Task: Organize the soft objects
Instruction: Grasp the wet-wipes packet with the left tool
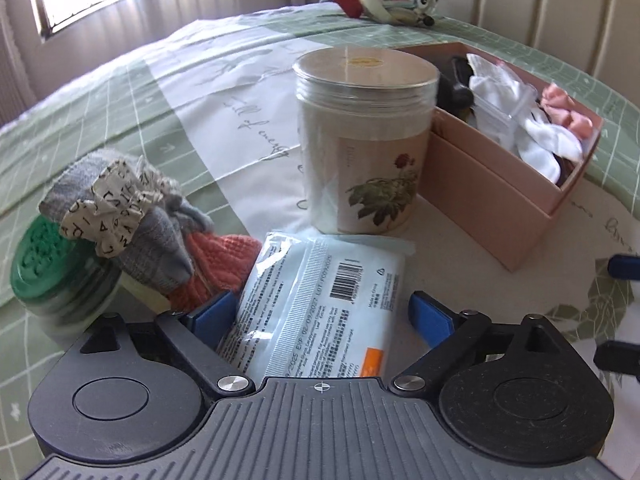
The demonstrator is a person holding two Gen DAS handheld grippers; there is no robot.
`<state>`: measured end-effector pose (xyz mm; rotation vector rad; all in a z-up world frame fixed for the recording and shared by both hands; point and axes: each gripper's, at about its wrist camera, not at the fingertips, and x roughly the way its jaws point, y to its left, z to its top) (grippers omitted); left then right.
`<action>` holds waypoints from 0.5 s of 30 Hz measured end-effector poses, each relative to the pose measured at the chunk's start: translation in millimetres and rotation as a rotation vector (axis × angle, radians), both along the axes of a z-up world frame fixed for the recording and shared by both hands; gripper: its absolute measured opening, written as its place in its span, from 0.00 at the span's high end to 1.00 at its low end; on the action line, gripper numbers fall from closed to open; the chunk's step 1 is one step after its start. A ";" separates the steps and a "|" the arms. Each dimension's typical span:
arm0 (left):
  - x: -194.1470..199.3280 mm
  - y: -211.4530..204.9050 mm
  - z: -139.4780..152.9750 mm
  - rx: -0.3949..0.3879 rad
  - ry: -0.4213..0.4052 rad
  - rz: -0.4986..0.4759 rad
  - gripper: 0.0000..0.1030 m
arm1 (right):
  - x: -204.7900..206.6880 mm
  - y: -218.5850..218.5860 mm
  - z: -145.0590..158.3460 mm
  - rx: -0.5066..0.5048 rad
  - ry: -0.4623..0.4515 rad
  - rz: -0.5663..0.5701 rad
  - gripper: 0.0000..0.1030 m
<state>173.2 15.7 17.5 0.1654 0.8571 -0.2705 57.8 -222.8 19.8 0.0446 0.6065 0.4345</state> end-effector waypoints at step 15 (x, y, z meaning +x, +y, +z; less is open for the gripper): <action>-48.9 8.4 5.0 -0.101 -0.040 0.049 0.20 | 0.9 11.5 19.3 -0.104 -0.046 0.047 0.20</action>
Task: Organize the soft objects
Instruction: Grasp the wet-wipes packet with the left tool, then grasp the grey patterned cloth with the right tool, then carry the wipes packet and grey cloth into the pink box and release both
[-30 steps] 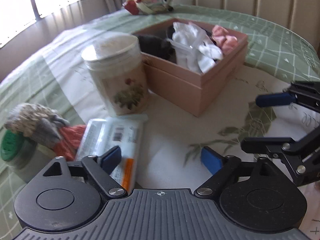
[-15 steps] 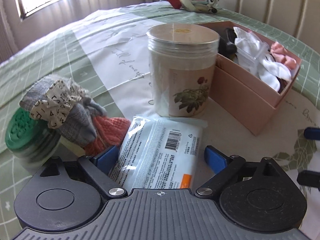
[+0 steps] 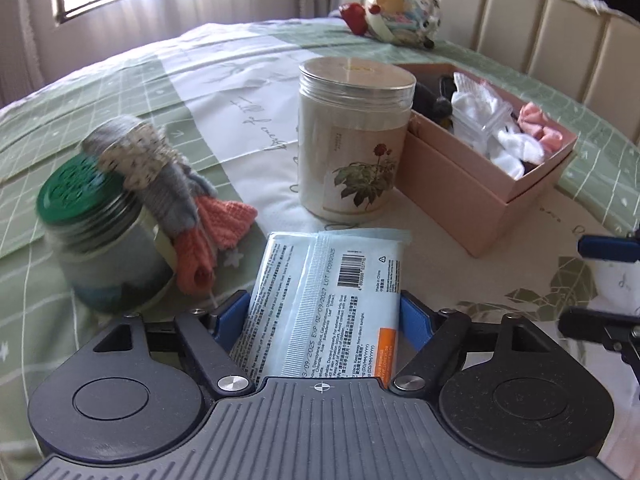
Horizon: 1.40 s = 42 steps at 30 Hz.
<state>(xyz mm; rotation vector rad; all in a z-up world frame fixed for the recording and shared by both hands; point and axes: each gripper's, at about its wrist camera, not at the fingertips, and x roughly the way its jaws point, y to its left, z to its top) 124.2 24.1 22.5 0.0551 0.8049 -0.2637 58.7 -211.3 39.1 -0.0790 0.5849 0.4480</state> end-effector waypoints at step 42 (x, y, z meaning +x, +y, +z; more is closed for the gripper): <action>-40.8 67.2 134.7 -0.145 -0.329 0.262 0.21 | 136.5 71.1 227.5 0.133 0.030 0.104 0.93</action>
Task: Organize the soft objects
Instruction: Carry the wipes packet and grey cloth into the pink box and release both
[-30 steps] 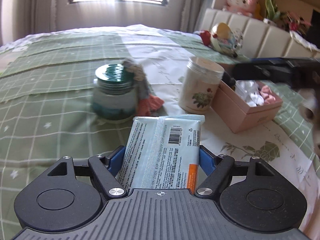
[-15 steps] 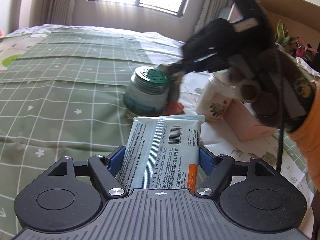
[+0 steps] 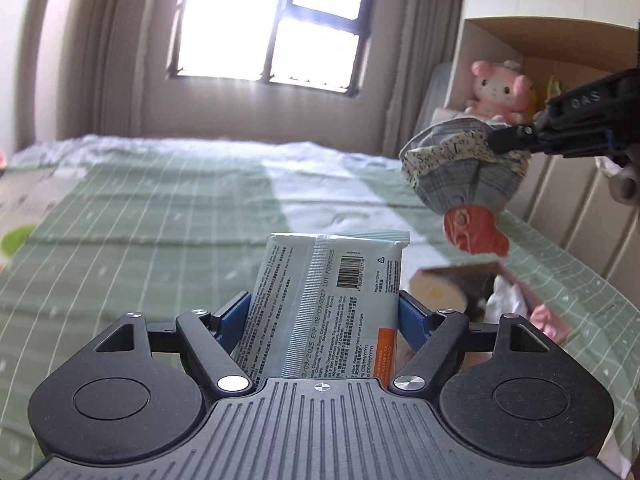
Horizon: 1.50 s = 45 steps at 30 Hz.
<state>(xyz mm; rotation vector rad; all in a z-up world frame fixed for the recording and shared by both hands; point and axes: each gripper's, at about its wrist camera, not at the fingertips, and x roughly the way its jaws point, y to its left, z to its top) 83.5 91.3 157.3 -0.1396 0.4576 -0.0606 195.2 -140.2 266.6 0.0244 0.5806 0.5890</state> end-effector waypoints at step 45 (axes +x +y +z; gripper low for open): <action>55.5 -126.2 -59.1 -0.055 0.117 -0.238 0.24 | 88.6 -119.4 -199.3 0.172 0.430 -0.128 0.87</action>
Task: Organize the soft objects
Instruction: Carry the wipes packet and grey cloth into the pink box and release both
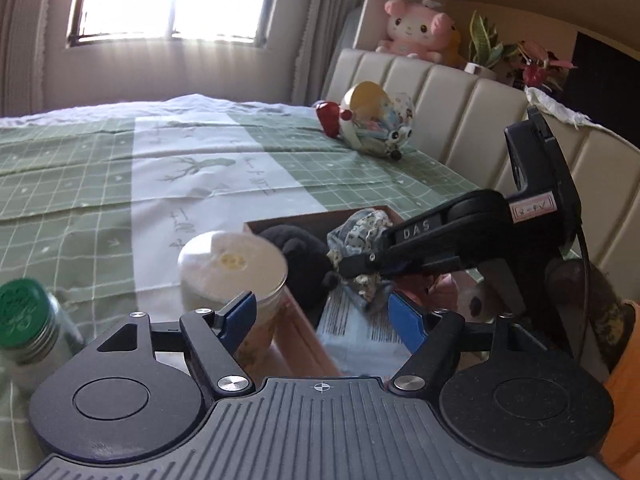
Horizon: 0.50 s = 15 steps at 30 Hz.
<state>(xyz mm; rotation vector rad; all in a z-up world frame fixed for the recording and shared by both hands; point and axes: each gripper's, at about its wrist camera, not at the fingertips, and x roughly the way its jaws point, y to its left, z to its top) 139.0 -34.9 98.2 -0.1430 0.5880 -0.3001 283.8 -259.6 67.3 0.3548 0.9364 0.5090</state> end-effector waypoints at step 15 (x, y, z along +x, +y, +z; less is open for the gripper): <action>-130.8 51.5 -52.3 0.047 0.080 0.127 0.24 | -176.2 14.3 55.1 -0.228 -0.334 -0.083 0.21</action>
